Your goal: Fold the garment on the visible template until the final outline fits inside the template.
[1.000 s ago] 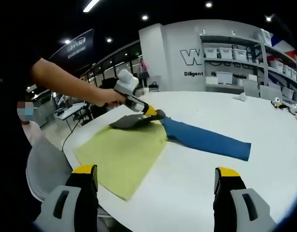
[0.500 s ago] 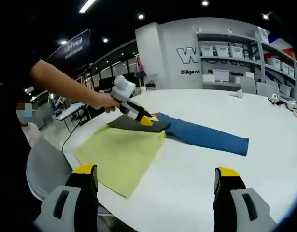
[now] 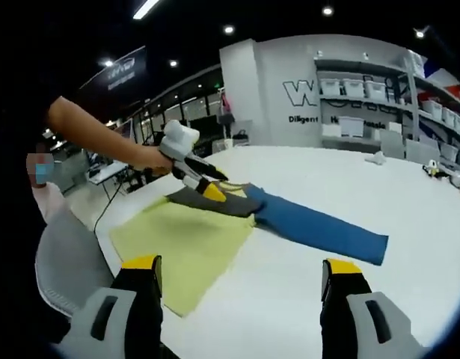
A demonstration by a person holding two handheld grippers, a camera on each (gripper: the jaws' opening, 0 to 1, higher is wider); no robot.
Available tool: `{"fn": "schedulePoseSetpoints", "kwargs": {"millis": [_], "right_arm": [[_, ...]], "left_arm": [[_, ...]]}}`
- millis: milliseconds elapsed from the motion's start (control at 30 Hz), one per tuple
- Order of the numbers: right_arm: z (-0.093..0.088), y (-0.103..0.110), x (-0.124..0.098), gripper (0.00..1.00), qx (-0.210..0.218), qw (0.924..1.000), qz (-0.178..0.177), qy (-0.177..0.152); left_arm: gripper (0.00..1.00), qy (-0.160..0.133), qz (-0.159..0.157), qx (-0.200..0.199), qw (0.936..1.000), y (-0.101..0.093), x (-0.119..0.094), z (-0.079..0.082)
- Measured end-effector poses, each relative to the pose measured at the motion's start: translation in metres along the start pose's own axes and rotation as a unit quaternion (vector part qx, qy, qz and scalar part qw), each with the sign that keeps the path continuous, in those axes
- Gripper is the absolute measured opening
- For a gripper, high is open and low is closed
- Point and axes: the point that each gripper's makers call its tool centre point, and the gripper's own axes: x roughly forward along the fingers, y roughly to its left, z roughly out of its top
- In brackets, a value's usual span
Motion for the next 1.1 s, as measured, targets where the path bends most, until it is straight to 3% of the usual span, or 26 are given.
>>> {"fn": "schedulePoseSetpoints", "kwargs": {"millis": [167,333,433,567,733,800,833,1100], "right_arm": [[0.000,-0.010,0.008,0.78,0.020,0.9998,0.007,-0.001],[-0.005,-0.013,0.017,0.68,-0.016,0.9996,0.014,0.018],[-0.009,-0.024,0.024,0.59,-0.049,0.9982,0.000,0.035],[-0.005,-0.033,0.029,0.56,-0.031,0.9992,-0.008,0.025],[-0.009,-0.054,0.034,0.50,-0.061,0.9967,-0.036,0.040],[-0.009,-0.057,0.035,0.50,-0.051,0.9973,-0.034,0.040],[-0.007,-0.061,0.037,0.51,-0.011,0.9988,-0.040,0.027],[-0.007,-0.090,0.043,0.47,-0.014,0.9962,-0.076,0.041]], "left_arm": [[0.76,-0.011,0.007,0.050,0.9986,0.000,-0.016,0.002],[0.86,-0.011,-0.001,0.046,0.9989,-0.002,-0.030,-0.004],[0.92,-0.007,-0.003,0.048,0.9988,0.000,-0.038,-0.009],[0.91,-0.014,0.000,0.064,0.9978,0.006,-0.055,-0.011],[0.92,-0.007,-0.001,0.068,0.9977,0.009,-0.075,-0.023],[0.92,-0.007,-0.002,0.068,0.9976,0.009,-0.079,-0.025],[0.92,-0.009,-0.003,0.064,0.9979,0.007,-0.083,-0.028],[0.96,-0.014,-0.014,0.056,0.9983,-0.006,-0.101,-0.039]]}}
